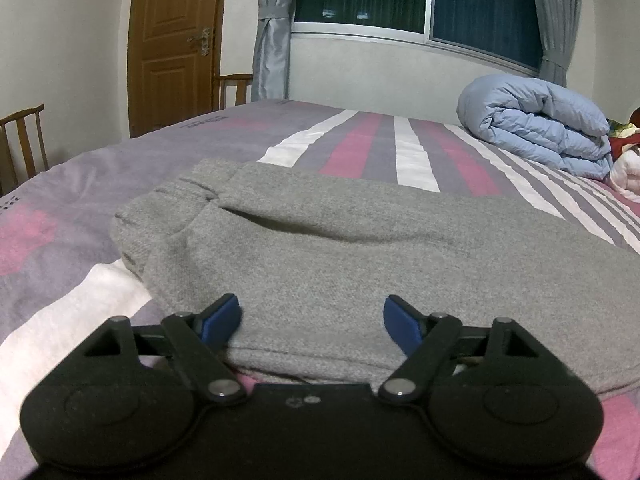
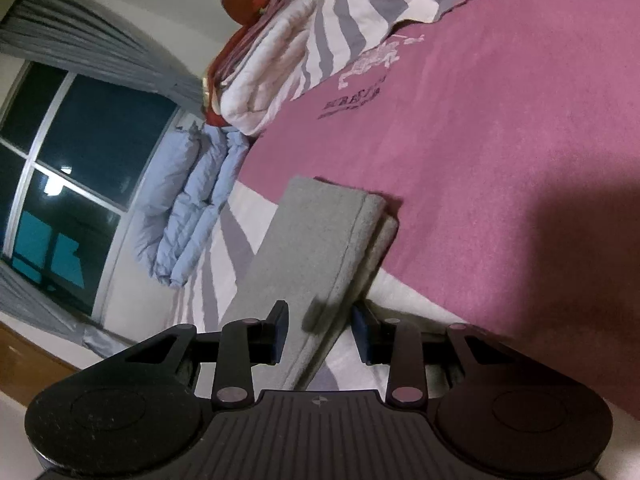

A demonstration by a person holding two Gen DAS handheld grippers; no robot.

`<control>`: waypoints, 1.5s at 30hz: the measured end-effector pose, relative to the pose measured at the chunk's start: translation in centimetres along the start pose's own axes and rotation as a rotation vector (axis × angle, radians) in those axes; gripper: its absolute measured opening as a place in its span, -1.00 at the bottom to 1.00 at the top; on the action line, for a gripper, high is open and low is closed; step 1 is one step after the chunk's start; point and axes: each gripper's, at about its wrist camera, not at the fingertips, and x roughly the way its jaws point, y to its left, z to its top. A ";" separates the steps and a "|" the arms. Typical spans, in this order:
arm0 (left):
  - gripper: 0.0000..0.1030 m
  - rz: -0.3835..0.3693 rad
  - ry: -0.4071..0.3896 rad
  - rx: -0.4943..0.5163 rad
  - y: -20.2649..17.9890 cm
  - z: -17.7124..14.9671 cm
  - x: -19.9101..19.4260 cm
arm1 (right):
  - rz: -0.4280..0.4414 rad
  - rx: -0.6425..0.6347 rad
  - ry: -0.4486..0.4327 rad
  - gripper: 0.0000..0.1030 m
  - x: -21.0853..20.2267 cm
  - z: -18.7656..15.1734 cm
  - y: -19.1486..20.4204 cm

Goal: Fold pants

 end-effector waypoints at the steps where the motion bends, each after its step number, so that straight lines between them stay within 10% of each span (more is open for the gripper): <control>1: 0.42 0.001 0.000 0.002 0.0 0.0 0.0 | 0.002 0.016 -0.002 -0.32 0.5 0.3 -0.1; 12: 0.42 -0.019 -0.013 -0.011 0.5 0.6 -0.7 | -0.030 -0.068 0.029 -0.78 3.2 1.1 2.3; 19: 0.44 0.024 -0.050 -0.085 4.4 2.7 -2.6 | 0.062 -0.230 -0.021 -0.79 2.2 -1.2 10.3; 27: 0.48 0.067 -0.054 -0.114 10.4 3.0 -4.4 | 0.265 -0.431 0.093 -0.79 6.0 -12.9 23.1; 35: 0.49 0.098 -0.007 -0.182 15.3 0.7 -5.5 | 0.240 -0.887 0.471 -0.57 11.6 -35.5 26.2; 38: 0.49 0.107 -0.009 -0.206 16.4 0.1 -5.8 | 0.307 -0.948 0.456 0.05 9.9 -36.8 26.7; 45: 0.50 0.075 -0.006 -0.251 16.0 -0.1 -5.4 | 0.385 -0.877 0.399 0.04 7.9 -35.2 27.1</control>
